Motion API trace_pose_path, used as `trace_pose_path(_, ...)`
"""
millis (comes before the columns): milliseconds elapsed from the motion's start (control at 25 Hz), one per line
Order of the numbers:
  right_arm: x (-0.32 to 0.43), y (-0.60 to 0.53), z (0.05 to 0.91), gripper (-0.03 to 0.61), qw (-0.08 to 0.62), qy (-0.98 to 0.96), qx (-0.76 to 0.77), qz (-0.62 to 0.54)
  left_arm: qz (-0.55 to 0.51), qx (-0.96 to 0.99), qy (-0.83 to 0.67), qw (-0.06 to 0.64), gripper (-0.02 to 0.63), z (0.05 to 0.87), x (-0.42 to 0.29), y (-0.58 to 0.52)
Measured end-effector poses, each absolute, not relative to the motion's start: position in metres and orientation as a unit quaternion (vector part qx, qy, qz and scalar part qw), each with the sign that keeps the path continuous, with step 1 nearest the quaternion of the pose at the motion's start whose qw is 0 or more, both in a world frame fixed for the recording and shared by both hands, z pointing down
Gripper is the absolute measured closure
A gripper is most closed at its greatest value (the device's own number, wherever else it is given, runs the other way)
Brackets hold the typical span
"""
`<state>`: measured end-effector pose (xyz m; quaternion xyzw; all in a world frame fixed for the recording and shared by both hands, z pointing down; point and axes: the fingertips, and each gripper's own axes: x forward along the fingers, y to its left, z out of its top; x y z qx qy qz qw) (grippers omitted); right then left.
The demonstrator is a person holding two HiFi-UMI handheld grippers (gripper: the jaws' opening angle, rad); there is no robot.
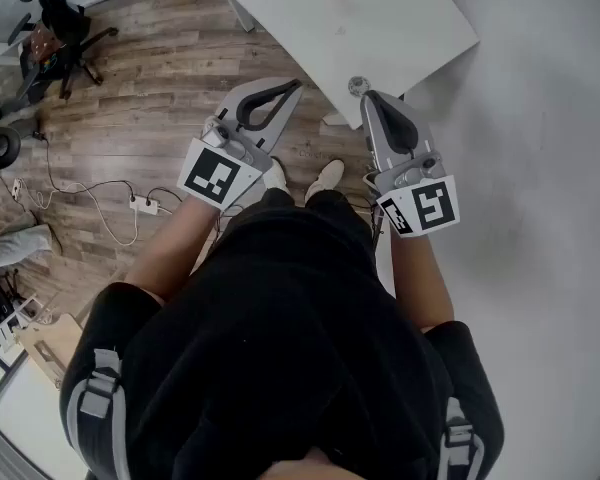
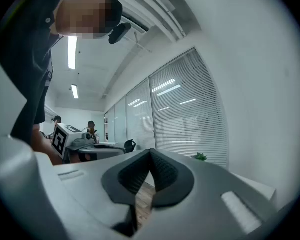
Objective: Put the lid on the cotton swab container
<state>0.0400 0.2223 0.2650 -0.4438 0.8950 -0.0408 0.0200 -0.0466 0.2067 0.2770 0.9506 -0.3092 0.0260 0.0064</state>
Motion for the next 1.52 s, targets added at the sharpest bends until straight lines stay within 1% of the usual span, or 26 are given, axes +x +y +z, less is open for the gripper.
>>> trace_pose_path(440,0.042,0.247,0.26,0.568,0.021,0.906,-0.419,-0.052,0.039,0.946,-0.321,0.01,0.606,0.27,-0.035,0.234)
trace_pose_path(680,0.046,0.246,0.263,0.568,0.012,0.907,-0.418,-0.053,0.039,0.945,-0.325,0.018,0.606,0.272,-0.033,0.234)
trace_pose_path(1000,0.053,0.252,0.257,0.568,0.02,0.905,-0.423,-0.046,0.039,0.941,-0.335,0.015,0.603,0.27,-0.033,0.239)
trace_pose_path(1080,0.056,0.256,0.257,0.56,0.022,0.905,-0.423,-0.044,0.04,0.94,-0.339,0.012,0.581,0.271,-0.031,0.242)
trace_pose_path(1120,0.057,0.258,0.257,0.528,0.023,0.905,-0.423,-0.044,0.04,0.939,-0.34,0.011,0.562,0.27,-0.031,0.244)
trace_pose_path(1280,0.059,0.259,0.256,0.476,0.021,0.905,-0.423,-0.042,0.046,0.939,-0.342,0.01,0.441,0.269,-0.031,0.246)
trace_pose_path(1440,0.057,0.258,0.259,0.396,0.017,0.906,-0.42,-0.043,0.048,0.936,-0.348,0.014,0.349,0.271,-0.034,0.245)
trace_pose_path(1520,0.054,0.258,0.26,0.362,0.014,0.908,-0.416,-0.043,0.046,0.934,-0.354,0.016,0.316,0.271,-0.039,0.245)
